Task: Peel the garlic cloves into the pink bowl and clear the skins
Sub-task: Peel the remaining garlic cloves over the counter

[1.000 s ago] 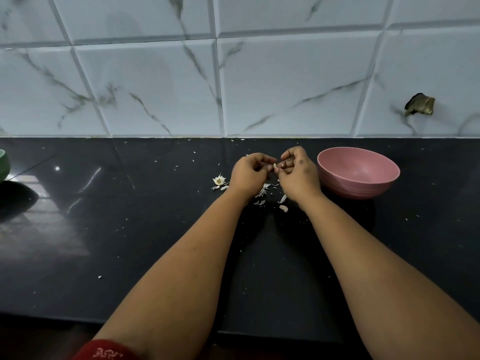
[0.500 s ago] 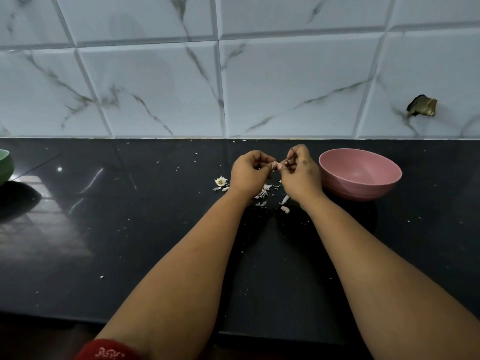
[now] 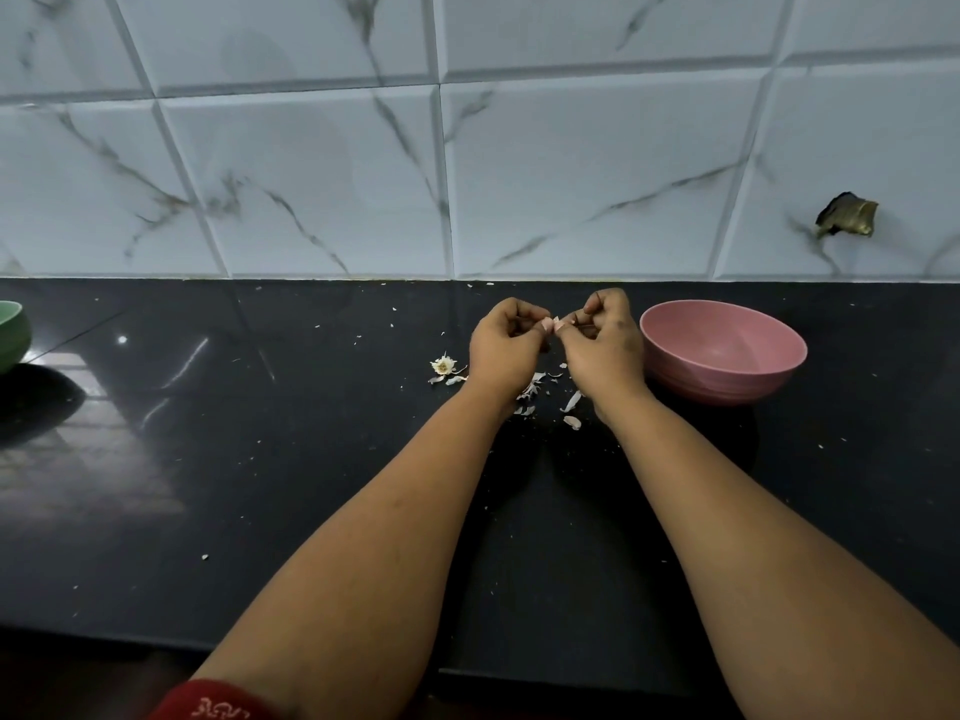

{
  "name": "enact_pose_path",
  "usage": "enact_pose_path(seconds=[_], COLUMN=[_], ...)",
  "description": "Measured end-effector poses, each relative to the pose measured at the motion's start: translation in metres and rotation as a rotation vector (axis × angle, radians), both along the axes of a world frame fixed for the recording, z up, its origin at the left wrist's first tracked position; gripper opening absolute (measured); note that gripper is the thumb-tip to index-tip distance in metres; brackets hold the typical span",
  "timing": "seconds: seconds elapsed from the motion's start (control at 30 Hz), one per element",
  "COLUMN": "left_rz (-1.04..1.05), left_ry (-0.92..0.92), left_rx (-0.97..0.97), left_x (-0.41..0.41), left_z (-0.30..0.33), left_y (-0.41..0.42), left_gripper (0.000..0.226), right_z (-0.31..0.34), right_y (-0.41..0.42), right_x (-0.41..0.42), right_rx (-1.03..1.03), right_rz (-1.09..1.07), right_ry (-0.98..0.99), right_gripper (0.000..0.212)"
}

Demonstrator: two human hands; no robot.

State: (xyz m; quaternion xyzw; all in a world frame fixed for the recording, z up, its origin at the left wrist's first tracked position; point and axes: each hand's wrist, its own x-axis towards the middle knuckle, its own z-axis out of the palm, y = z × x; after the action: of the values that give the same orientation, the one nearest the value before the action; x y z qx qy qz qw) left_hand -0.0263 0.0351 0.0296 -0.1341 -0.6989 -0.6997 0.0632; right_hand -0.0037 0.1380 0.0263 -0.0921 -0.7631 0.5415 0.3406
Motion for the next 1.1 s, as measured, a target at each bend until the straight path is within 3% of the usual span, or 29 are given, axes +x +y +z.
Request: enact_pose_path(seconds=[0.13, 0.2, 0.33, 0.63, 0.77, 0.93, 1.1], left_rz=[-0.079, -0.117, -0.116, -0.116, -0.118, -0.123, -0.115], left_ry=[-0.128, -0.191, -0.204, -0.201, -0.195, -0.194, -0.186], left_rx=[0.180, 0.265, 0.276, 0.232, 0.213, 0.212, 0.193], left_x=[0.004, 0.003, -0.001, -0.004, -0.004, -0.005, -0.006], left_z=[0.005, 0.008, 0.007, 0.006, 0.004, 0.004, 0.002], left_y=[0.000, -0.003, -0.008, -0.009, -0.007, -0.005, -0.005], left_gripper=[0.010, 0.011, 0.014, 0.016, 0.019, 0.021, 0.016], right_z=[0.003, 0.002, 0.002, -0.006, -0.006, -0.007, -0.001], right_y=[-0.003, -0.002, 0.000, 0.003, 0.006, 0.005, 0.007], right_x=[-0.002, -0.003, 0.001, 0.006, 0.003, 0.000, 0.004], right_rx=[-0.447, -0.530, -0.337, 0.282, 0.190, 0.103, 0.029], right_rz=[0.134, 0.147, 0.115, 0.051, 0.053, 0.098, 0.053], right_ry=[0.014, -0.007, -0.105, -0.148, -0.129, -0.134, -0.032], right_gripper=[0.033, 0.031, 0.014, 0.018, 0.020, 0.037, 0.016])
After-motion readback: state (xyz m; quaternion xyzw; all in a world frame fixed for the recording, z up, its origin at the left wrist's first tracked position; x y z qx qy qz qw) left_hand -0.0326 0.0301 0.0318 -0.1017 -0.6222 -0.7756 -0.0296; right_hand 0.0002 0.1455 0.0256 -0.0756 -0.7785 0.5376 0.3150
